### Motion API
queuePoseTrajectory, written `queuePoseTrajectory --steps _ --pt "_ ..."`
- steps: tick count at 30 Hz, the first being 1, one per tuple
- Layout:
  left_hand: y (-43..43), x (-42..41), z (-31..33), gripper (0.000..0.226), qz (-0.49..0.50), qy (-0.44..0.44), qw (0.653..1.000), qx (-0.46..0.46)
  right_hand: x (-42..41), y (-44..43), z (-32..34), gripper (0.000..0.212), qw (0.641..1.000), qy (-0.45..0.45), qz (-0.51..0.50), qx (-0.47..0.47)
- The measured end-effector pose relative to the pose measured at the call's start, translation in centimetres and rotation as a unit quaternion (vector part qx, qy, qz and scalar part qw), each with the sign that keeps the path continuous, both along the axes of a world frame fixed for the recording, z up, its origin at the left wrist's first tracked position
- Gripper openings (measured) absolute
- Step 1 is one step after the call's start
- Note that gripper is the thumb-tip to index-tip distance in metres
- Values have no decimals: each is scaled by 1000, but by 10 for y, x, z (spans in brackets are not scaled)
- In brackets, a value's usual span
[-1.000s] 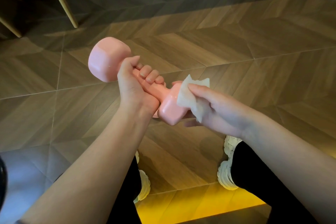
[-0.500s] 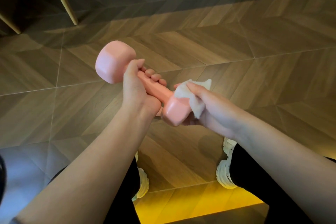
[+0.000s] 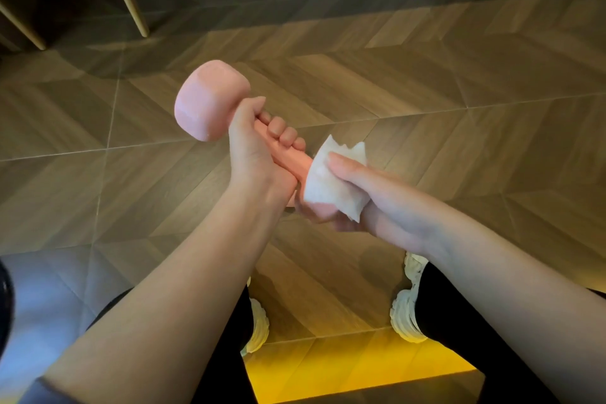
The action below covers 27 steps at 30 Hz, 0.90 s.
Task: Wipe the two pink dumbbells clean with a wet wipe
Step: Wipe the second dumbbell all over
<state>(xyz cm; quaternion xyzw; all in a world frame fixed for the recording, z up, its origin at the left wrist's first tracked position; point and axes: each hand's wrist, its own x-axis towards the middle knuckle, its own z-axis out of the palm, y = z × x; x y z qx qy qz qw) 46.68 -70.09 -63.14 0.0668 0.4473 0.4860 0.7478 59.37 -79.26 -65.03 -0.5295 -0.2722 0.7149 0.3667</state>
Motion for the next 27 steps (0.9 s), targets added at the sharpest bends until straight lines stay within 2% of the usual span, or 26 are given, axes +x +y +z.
queuePoseTrajectory --steps 5,7,10,12,14,18,21,23,25,26,27 --pt "2 0 1 32 12 0 1000 9 4 -2 2 65 999 39 17 23" --pt "2 1 -2 30 14 6 1000 0 -1 -2 1 64 999 4 14 41" --pt "-2 5 -4 29 13 2 1000 -8 -12 -2 -1 58 994 -94 -24 48" --pt "-3 7 -5 30 6 6 1000 -7 -13 0 -1 54 993 -105 -35 49" --pt "0 8 -4 31 6 4 1000 -5 -7 1 -2 49 994 -95 -28 44" --pt "4 4 -5 31 18 1 1000 -11 9 -3 -2 49 998 5 23 51" --pt "1 4 -7 29 18 9 1000 -11 5 -4 -5 56 996 -7 53 75" --pt "0 5 -8 29 13 10 1000 -9 -4 -3 -6 45 994 -32 33 98" --pt "0 6 -9 29 7 5 1000 -9 -11 -1 -7 20 990 -61 -3 124" --pt "0 7 -8 29 5 4 1000 -11 -14 -1 -5 16 991 -63 -34 114" --pt "1 7 -8 30 3 3 1000 -13 -14 -1 -5 22 992 -61 -56 95"
